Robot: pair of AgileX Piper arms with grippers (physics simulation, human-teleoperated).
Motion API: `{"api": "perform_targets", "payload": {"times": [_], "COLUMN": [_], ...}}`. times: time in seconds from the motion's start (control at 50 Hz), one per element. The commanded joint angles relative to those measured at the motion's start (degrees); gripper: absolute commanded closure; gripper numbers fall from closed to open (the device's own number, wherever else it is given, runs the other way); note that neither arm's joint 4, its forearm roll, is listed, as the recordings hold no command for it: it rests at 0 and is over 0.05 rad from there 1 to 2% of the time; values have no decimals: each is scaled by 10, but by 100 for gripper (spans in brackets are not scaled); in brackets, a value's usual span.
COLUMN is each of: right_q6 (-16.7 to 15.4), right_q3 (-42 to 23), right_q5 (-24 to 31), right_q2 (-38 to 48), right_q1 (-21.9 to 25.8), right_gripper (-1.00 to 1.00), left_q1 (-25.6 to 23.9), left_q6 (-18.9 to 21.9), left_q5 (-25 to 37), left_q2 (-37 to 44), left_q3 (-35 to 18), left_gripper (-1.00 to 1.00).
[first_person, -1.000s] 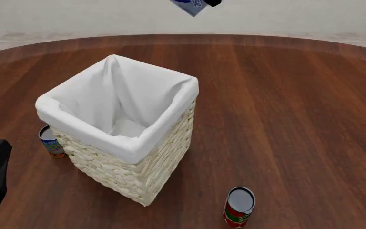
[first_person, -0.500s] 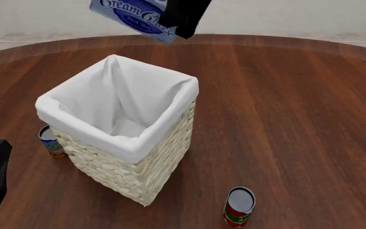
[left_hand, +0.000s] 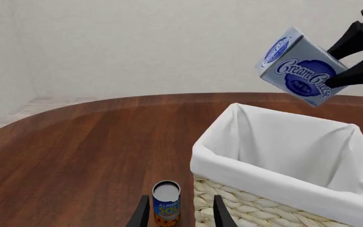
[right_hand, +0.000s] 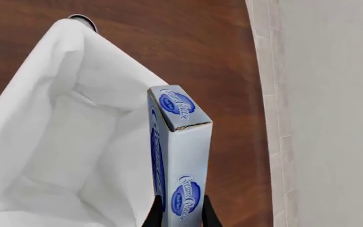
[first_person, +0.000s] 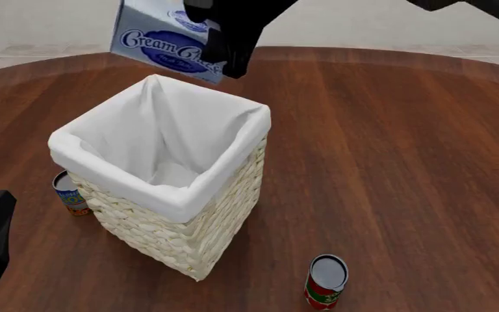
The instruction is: Pick up the cream cheese box, and put it in the basket.
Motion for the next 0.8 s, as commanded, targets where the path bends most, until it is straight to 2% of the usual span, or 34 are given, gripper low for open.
{"api": "perform_targets", "payload": {"times": [0.02, 0.16, 0.28, 0.44, 0.52, 0.8], "right_q6": [12, 26, 25, 17, 0, 4], "right_q3": [21, 23, 40, 71, 92, 103], "right_q5": [5, 19, 23, 12, -2, -14], "right_q2": [-12, -21, -29, -34, -29, -12], "right_q1": [32, 57, 68, 65, 49, 59], "right_gripper": [100, 100, 100, 100, 100, 100], "left_q1": [0, 0, 0, 0, 0, 0], "left_q6": [0, 0, 0, 0, 0, 0], "left_q5": [0, 0, 0, 0, 0, 0], "left_q2": [0, 0, 0, 0, 0, 0], "left_q3": [0, 0, 0, 0, 0, 0], "left_gripper": [-100, -100, -100, -100, -100, -100]}}
